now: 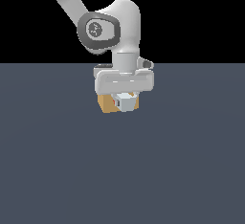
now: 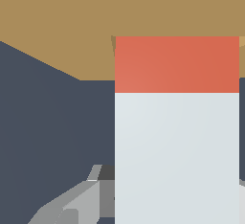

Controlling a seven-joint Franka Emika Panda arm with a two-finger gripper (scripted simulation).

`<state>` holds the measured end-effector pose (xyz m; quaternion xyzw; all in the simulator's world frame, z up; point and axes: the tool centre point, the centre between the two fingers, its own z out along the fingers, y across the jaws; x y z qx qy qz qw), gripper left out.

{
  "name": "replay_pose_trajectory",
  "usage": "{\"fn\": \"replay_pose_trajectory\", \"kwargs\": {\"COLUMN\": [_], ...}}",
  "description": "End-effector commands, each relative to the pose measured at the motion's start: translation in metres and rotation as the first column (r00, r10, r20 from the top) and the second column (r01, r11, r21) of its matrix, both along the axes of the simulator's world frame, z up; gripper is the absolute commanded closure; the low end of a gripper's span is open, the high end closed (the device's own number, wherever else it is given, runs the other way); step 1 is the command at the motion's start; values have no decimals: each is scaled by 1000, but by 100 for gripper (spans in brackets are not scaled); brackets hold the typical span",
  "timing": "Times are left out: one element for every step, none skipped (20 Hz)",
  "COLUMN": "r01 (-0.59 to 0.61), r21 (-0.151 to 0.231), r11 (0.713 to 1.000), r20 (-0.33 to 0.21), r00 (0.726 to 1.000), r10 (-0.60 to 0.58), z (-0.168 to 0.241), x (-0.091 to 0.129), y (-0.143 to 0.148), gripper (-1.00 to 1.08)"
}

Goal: Insert the peg into the horizontal hole in a box.

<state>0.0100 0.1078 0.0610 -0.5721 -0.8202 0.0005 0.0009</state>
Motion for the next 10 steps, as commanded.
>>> {"fn": "replay_pose_trajectory", "kwargs": {"r01": [1,1,1,1,1,1,1,1,1,1], "r21": [0,0,0,0,0,0,0,0,0,0], "r11": [1000,1000,1000,1000,1000,1000,1000,1000,1000,1000], "r20": [4,4,4,4,4,4,4,4,4,4], "r00": [1000,1000,1000,1000,1000,1000,1000,1000,1000,1000], "r10": [-1,-1,-1,-1,-1,-1,-1,-1,-1,-1], "z": [2,2,2,2,2,2,2,2,2,2], "x": [-4,-5,-6,-6,-6,-6,-6,-5,-4,-4], "y": [13,16,19,21,22,22,21,20,19,18], "gripper": [108,108,108,108,108,108,108,108,108,108]}}
